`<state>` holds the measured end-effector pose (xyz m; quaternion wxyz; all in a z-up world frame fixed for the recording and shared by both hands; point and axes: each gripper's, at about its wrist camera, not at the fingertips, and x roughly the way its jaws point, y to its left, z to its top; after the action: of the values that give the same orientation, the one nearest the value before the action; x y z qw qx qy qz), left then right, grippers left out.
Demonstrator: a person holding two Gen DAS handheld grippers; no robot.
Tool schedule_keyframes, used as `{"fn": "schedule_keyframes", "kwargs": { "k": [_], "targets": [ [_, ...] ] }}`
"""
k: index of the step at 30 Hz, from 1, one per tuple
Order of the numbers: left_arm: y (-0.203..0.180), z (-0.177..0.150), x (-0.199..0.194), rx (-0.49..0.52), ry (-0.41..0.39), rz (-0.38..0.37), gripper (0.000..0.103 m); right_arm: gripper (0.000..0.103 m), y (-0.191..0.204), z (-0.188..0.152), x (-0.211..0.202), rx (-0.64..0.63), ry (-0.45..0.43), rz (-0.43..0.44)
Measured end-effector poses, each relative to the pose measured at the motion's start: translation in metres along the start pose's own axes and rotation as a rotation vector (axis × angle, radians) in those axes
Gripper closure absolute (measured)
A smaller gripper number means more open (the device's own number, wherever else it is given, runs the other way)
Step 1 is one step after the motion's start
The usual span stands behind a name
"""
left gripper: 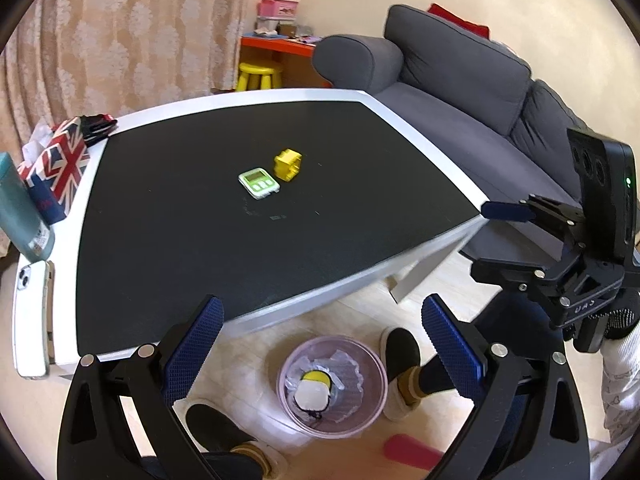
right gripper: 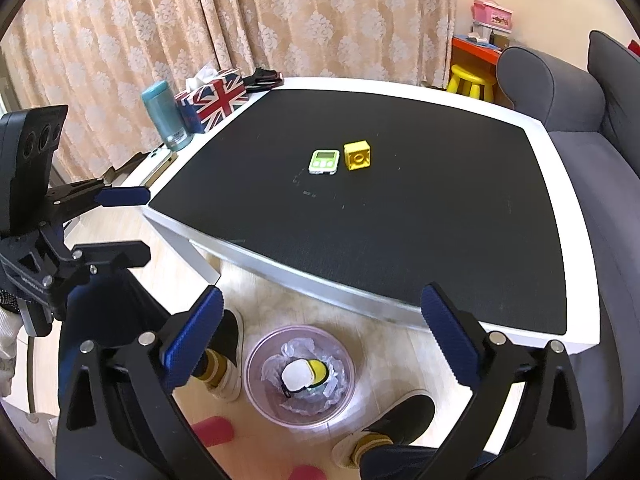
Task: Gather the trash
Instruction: 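Reach the right gripper to the yellow toy brick and grasp it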
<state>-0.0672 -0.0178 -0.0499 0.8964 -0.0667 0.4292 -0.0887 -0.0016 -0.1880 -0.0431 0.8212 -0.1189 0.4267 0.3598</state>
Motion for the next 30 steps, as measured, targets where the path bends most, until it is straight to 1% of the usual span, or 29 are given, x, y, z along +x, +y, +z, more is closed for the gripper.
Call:
{"fn": "schedule_keyframes", "kwargs": {
  "k": [8, 17, 26, 30],
  "targets": [
    [0.022, 0.029, 0.021, -0.014, 0.021, 0.018, 0.007, 0.006, -0.011, 0.026, 0.015, 0.005, -0.001, 0.001],
    [0.043, 0.06, 0.044, -0.018, 0.028, 0.025, 0.007, 0.006, -0.025, 0.062, 0.044, -0.006, 0.013, 0.011],
    [0.062, 0.08, 0.059, -0.028, 0.026, 0.029, 0.007, 0.006, -0.033, 0.105, 0.09, -0.059, 0.036, 0.025],
    [0.068, 0.083, 0.063, -0.032, 0.021, 0.026, 0.007, 0.006, -0.034, 0.122, 0.119, -0.09, 0.059, 0.035]
  ]
}}
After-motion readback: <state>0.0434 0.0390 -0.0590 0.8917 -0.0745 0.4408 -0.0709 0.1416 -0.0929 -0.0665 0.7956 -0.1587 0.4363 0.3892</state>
